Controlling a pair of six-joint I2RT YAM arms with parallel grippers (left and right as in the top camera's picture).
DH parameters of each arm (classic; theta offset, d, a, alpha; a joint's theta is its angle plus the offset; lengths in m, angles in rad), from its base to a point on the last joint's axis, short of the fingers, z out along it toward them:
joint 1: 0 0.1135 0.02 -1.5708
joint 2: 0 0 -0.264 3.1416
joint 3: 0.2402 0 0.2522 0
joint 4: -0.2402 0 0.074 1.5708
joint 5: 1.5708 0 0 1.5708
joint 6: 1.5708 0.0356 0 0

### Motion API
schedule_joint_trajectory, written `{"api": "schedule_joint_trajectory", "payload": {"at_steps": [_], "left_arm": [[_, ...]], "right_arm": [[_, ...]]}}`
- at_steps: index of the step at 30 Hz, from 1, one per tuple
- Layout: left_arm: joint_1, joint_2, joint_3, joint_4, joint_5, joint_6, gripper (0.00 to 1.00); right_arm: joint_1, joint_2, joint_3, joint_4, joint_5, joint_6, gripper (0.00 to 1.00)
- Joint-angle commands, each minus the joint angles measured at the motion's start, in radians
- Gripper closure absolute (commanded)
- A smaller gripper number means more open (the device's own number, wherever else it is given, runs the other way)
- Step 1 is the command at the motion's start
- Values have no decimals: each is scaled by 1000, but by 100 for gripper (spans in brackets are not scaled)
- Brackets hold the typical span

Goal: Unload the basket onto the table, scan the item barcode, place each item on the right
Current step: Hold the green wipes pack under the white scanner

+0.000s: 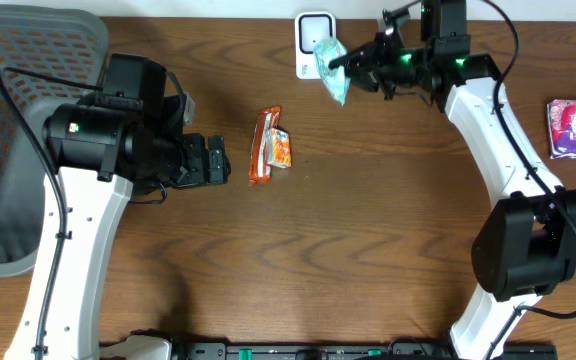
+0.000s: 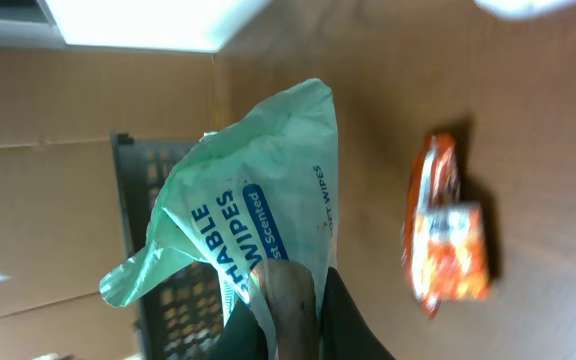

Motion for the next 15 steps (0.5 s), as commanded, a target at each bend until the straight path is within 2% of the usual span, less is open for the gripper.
{"api": "schedule_joint_trajectory", "payload": {"at_steps": [1,6,15], "left_arm": [[-4,4,-3,-3,-6,-6,2],[-4,4,-3,-3,-6,-6,2],[-4,4,-3,-3,-6,-6,2]], "right_arm": [[38,-8,7,47,192,-130,98],[109,-8,7,166,471,-218,99],[285,4,7,342,1154,-571,99]]}}
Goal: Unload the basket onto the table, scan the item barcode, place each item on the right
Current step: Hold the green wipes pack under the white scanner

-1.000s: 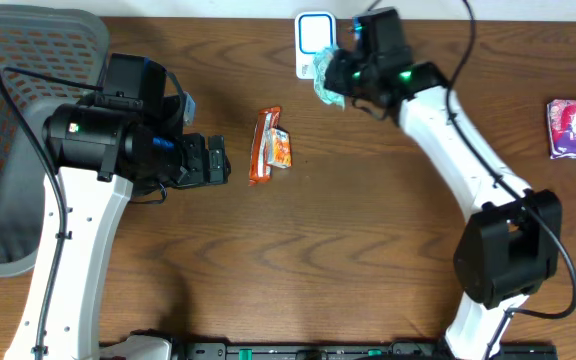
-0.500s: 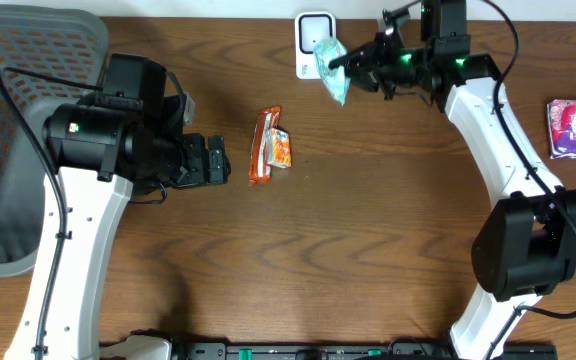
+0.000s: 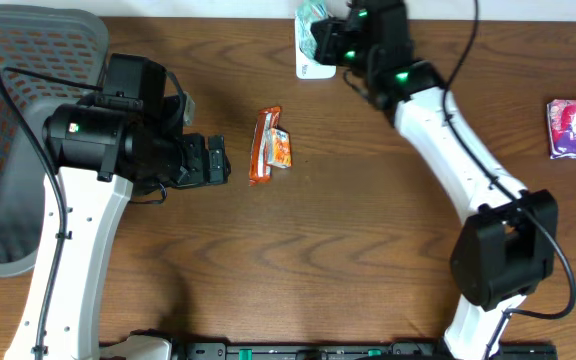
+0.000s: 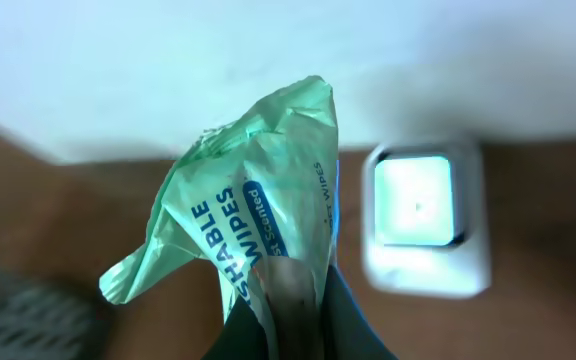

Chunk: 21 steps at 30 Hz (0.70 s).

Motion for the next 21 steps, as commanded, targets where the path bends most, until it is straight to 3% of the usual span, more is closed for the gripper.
{"api": "schedule_joint_trajectory", "payload": {"at_steps": [1,7,21], "left_arm": [[-4,4,-3,-3,-7,-6,2],[-4,4,-3,-3,-7,-6,2],[-4,4,-3,-3,-7,-6,2]], "right_arm": [[66,10,7,51,410,-214,99],[80,77,10,94,333,-174,99],[15,205,21,228,294,-227,99]]}}
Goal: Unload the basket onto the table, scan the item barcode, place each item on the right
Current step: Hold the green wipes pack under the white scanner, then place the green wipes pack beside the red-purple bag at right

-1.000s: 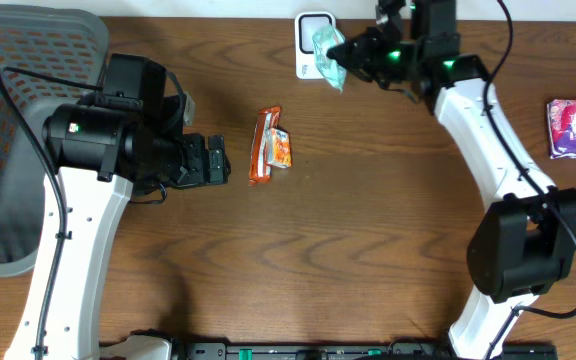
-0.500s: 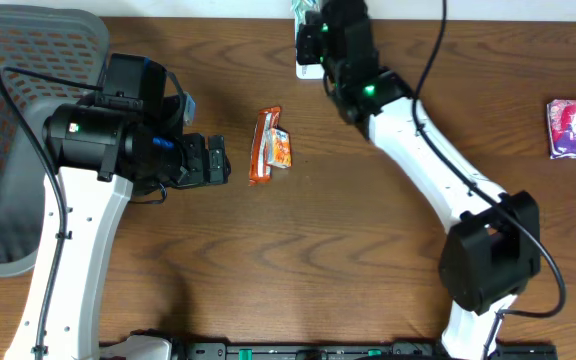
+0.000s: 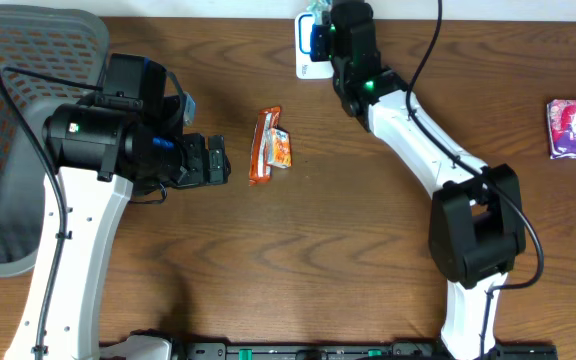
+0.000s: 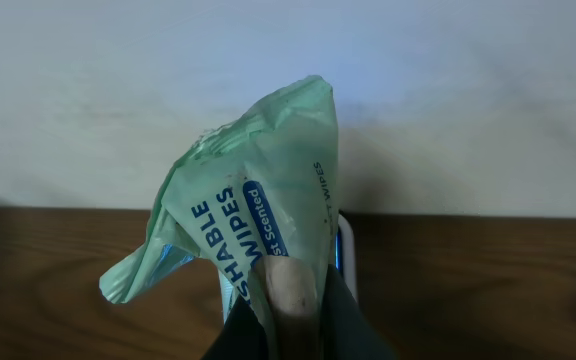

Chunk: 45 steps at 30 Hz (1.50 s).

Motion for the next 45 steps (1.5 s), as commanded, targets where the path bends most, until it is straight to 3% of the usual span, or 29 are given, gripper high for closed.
{"api": "schedule_joint_trajectory", "payload": {"at_steps": [1,9,15,19,22,27,35,36,37,38,40,41,45], "left_arm": [[-4,4,-3,-3,-6,-6,2],[-4,4,-3,-3,-6,-6,2],[-4,4,-3,-3,-6,-6,2],[-4,4,-3,-3,-6,-6,2],[-4,4,-3,-3,-6,-6,2],[-4,4,-3,-3,-6,-6,2],[-4,4,-3,-3,-6,-6,2],[-4,4,-3,-3,-6,-6,2],[-4,4,-3,-3,-6,-6,2],[-4,4,-3,-3,-6,-6,2],[-4,4,-3,-3,-6,-6,2],[-4,4,-3,-3,-6,-6,2],[-4,4,-3,-3,-6,-6,2]], "right_arm": [[-3,66,20,21,-30,-16,99],[-8,106,20,49,-24,-10,99],[-69,45,21,-40,190,-12,99],[-160,-10,21,-176,362,-111,99],[-253,-21,21,-297,438,-267,99],[-426,0,17,-565,397,-388,99],[-639,26,5,-671,180,-385,99],[-656,26,5,-678,164,-373,96],[-671,26,5,-683,156,-354,83],[-682,26,5,-686,156,-336,61],[-699,26,5,-701,154,-319,27],[-703,26,5,-708,152,-320,16],[-695,26,6,-735,127,-320,8]]}}
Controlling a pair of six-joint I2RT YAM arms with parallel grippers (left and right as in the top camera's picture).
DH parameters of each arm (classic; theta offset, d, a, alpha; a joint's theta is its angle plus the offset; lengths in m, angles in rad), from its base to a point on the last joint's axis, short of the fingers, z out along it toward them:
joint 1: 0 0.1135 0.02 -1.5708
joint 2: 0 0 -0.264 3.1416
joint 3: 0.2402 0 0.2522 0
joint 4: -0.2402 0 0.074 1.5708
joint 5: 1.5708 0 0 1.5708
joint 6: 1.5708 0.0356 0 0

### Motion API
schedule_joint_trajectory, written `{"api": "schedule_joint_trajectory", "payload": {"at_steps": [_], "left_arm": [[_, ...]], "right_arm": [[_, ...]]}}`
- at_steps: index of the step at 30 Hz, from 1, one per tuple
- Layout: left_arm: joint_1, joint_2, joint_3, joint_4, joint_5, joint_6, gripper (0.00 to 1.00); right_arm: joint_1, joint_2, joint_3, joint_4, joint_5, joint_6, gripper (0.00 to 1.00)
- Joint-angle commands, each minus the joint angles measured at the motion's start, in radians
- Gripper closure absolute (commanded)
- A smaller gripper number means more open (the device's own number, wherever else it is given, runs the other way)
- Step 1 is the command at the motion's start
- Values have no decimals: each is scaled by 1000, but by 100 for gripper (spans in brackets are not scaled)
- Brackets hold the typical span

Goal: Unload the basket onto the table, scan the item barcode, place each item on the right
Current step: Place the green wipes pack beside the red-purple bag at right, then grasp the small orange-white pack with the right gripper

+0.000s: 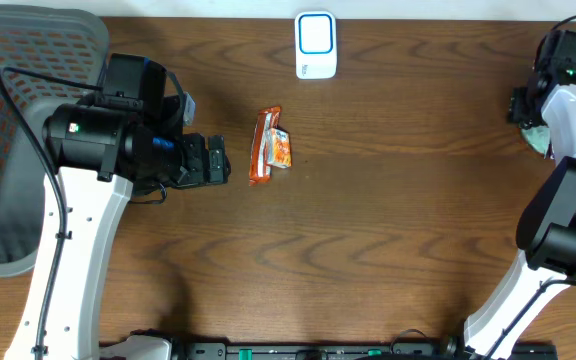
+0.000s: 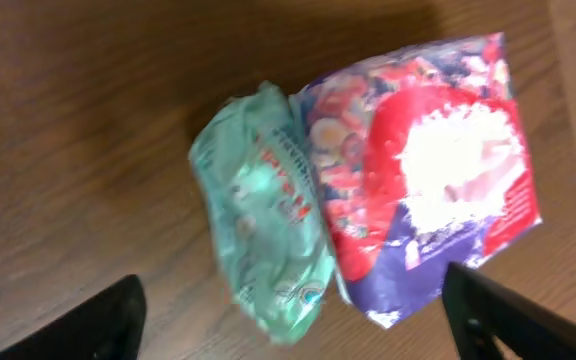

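The green wipes pack (image 2: 263,240) lies flat on the wooden table, touching a red and purple packet (image 2: 418,170) to its right. My right gripper (image 2: 293,290) hangs open above them, its dark fingers (image 2: 108,320) wide apart and holding nothing. Overhead, only an edge of the green wipes pack (image 1: 536,140) shows by the right arm at the table's far right. The white barcode scanner (image 1: 316,45) stands at the back middle. My left gripper (image 1: 216,160) looks open and empty, just left of two orange snack packs (image 1: 268,145).
A grey mesh basket (image 1: 8,120) fills the back left corner beside the left arm. The right arm's wrist (image 1: 558,60) stands over the table's right edge and covers most of the red and purple packet in the overhead view.
My right gripper held the wipes pack at the scanner at the back middle. Now the pack lies beside the red and purple packet at the far right, and the gripper is open above it.
My right gripper held the green wipes pack in the air right of the scanner, then over the scanner, then close in front of it. Now the pack lies released at the far right. The left arm and orange packs have not moved.
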Motion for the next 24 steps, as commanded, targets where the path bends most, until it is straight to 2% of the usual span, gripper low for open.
{"api": "schedule_joint_trajectory", "payload": {"at_steps": [1,4,9,17,22,24], "left_arm": [[-4,4,-3,-3,-6,-6,2],[-4,4,-3,-3,-6,-6,2],[-4,4,-3,-3,-6,-6,2],[-4,4,-3,-3,-6,-6,2],[-4,4,-3,-3,-6,-6,2],[-4,4,-3,-3,-6,-6,2]], "right_arm": [[24,6,-4,-16,-62,21,7],[55,6,-4,-29,-153,24,2],[146,5,-4,-34,-451,48,1],[306,5,-4,42,-649,182,1],[399,5,-5,58,-781,305,4],[460,6,-6,50,-808,317,11]]}}
